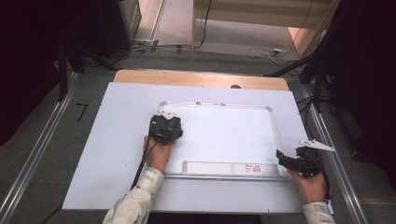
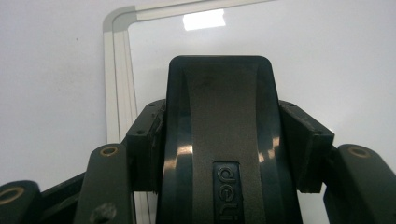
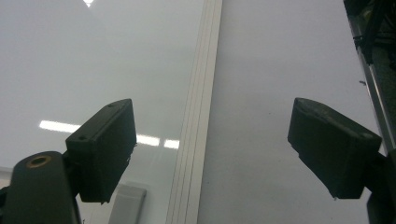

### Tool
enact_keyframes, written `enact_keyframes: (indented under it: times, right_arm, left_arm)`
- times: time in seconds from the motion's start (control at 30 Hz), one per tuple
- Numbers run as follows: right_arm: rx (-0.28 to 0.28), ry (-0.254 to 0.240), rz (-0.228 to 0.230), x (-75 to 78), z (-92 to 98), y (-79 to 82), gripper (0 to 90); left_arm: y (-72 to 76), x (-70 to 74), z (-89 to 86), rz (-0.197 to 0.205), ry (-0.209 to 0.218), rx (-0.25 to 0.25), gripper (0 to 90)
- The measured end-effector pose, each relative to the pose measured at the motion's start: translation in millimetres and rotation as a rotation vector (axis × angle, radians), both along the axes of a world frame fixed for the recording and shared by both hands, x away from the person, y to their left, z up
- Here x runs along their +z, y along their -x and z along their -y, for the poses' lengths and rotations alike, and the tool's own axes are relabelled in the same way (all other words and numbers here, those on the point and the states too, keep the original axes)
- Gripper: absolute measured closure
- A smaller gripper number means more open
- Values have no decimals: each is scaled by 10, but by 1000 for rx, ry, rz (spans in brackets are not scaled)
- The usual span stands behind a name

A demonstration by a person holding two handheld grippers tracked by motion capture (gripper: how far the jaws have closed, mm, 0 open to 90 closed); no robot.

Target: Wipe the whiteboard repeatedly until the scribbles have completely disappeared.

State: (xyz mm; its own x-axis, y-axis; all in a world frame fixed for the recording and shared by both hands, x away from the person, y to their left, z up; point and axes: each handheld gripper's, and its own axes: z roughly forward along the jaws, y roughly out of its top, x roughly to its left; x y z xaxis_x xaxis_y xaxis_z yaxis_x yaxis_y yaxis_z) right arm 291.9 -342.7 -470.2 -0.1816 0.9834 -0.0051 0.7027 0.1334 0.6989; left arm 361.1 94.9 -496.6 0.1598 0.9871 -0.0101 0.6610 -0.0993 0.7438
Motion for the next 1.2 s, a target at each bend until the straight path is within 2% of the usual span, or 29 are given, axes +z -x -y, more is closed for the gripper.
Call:
enact_keyframes:
  times: [0.4, 0.7, 0.93, 1.2]
  right_arm:
    - [5, -3, -1, -5, -21, -25, 141]
    - [5, -3, -1, -8, -11, -29, 141]
    - [7, -2, -2, -12, -12, -41, 141]
    - [9, 1, -3, -11, -18, -38, 141]
  left_arm:
    - [-373, 19, 53, -6, -5, 33, 413]
    - [-548, 28, 167, -7, -8, 34, 413]
    - [-538, 27, 304, -4, -9, 6, 413]
    - [-413, 25, 423, -5, -4, -43, 415]
